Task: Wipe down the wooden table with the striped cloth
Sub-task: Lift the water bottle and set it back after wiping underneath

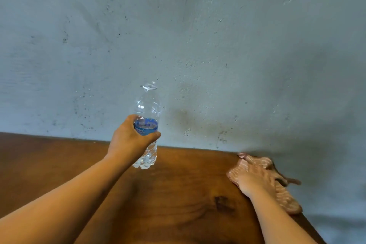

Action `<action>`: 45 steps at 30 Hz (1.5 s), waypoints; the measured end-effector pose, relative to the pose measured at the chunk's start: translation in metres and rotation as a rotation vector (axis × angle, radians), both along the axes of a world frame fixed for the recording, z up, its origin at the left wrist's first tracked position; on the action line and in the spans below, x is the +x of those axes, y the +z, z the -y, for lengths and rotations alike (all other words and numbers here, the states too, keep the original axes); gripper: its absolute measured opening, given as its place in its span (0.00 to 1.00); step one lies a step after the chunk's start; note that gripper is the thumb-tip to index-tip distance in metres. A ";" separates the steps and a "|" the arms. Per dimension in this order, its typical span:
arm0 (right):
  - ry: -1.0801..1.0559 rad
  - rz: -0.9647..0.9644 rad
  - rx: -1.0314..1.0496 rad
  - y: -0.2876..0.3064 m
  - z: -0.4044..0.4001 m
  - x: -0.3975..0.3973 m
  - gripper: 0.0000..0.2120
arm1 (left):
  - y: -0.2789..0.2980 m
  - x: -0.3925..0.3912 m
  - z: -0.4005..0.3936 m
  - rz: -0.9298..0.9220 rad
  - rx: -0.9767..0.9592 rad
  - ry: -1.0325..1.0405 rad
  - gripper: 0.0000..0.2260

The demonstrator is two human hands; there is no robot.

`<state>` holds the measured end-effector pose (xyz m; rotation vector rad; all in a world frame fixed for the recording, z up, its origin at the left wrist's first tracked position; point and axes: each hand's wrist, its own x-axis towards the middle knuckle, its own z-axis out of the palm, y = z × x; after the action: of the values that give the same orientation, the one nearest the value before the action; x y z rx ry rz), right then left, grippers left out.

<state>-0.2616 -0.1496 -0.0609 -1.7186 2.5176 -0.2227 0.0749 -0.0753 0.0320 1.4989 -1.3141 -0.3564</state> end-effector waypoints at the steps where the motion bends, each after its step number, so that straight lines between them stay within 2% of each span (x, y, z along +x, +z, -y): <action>1: -0.039 -0.011 0.002 -0.001 -0.004 0.017 0.34 | 0.001 0.002 -0.001 0.006 -0.005 0.005 0.29; 4: 0.040 -0.008 0.002 -0.001 -0.012 0.090 0.32 | 0.004 0.008 -0.002 0.025 -0.016 0.021 0.30; 9: 0.627 -0.004 -0.001 0.007 -0.046 0.225 0.29 | 0.008 0.012 -0.003 0.043 -0.024 0.077 0.30; 11: 0.786 0.013 0.037 0.009 -0.057 0.241 0.30 | 0.007 0.011 0.000 0.048 -0.016 0.083 0.30; 13: 0.847 0.029 0.033 0.008 -0.054 0.231 0.30 | 0.005 0.008 0.003 0.059 -0.009 0.085 0.31; 17: 0.802 0.044 -0.005 0.002 -0.032 0.180 0.32 | -0.002 -0.009 0.013 0.056 0.011 0.072 0.32; 28: 0.425 -0.025 -0.009 0.001 0.016 -0.016 0.29 | -0.025 -0.109 0.051 -0.091 0.083 -0.070 0.31; 38: 0.520 0.018 0.033 0.000 -0.027 -0.053 0.26 | -0.033 -0.134 0.073 -0.120 0.125 -0.085 0.29; 43: 0.533 0.037 0.017 -0.002 -0.066 -0.063 0.26 | -0.031 -0.125 0.056 -0.112 0.238 -0.103 0.41; 45: 0.534 0.050 0.012 -0.002 -0.083 -0.067 0.26 | -0.033 -0.115 0.039 -0.059 0.236 -0.045 0.39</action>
<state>-0.3290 -0.0665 -0.0629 -2.2579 1.9239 -0.2028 -0.0403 -0.1141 -0.0014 1.6424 -1.2949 -0.5972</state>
